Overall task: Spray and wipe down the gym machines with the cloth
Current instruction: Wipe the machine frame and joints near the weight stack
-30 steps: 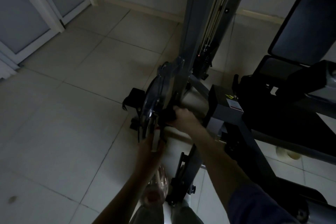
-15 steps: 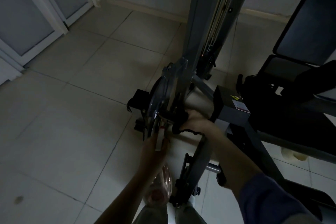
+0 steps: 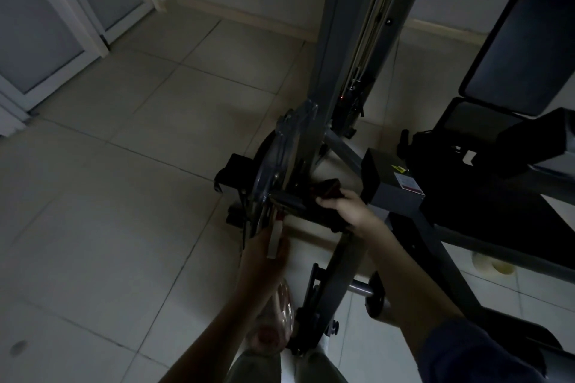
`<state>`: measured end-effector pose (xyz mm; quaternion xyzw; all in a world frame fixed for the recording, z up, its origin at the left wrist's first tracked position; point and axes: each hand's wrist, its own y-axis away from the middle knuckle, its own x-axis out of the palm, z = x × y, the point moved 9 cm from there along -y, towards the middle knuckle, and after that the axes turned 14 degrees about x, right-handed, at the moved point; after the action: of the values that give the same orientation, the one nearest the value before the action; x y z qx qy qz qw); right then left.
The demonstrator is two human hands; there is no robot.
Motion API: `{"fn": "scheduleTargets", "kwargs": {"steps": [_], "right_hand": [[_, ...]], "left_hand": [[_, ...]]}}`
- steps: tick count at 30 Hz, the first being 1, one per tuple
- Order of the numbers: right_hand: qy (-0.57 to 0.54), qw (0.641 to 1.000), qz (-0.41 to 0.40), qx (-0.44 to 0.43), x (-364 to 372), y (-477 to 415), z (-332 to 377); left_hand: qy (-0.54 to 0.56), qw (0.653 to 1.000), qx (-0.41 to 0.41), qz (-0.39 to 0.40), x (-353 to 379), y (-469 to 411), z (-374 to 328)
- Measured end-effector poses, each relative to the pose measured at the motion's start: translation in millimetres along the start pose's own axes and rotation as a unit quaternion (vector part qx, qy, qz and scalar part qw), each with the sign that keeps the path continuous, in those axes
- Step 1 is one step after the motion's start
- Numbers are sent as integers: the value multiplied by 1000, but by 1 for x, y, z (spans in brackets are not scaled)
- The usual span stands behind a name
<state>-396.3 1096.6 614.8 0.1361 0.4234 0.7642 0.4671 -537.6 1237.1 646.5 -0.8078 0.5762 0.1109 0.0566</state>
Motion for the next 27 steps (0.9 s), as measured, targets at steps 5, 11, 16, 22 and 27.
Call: {"fn": "scheduleTargets", "kwargs": {"steps": [5,11,16,22,27], "right_hand": [[184,976,-48,-109,30,7,22],[517,813,-198,-181,66,6,42],[280,932,-162,-166,41,10,49],[576,778,-178,-176,77,4,39],[585,775,-154,-184,92,-5,63]], "left_hand": [[-15,1000,9,-4,-5,-3,7],[-23,1000,-6,-13,-11,-7,15],[-13,1000,-17,-13,-9,-8,22],[-36,999,-22,8,0,-8,22],[-45,999,4,22,5,-7,13]]}}
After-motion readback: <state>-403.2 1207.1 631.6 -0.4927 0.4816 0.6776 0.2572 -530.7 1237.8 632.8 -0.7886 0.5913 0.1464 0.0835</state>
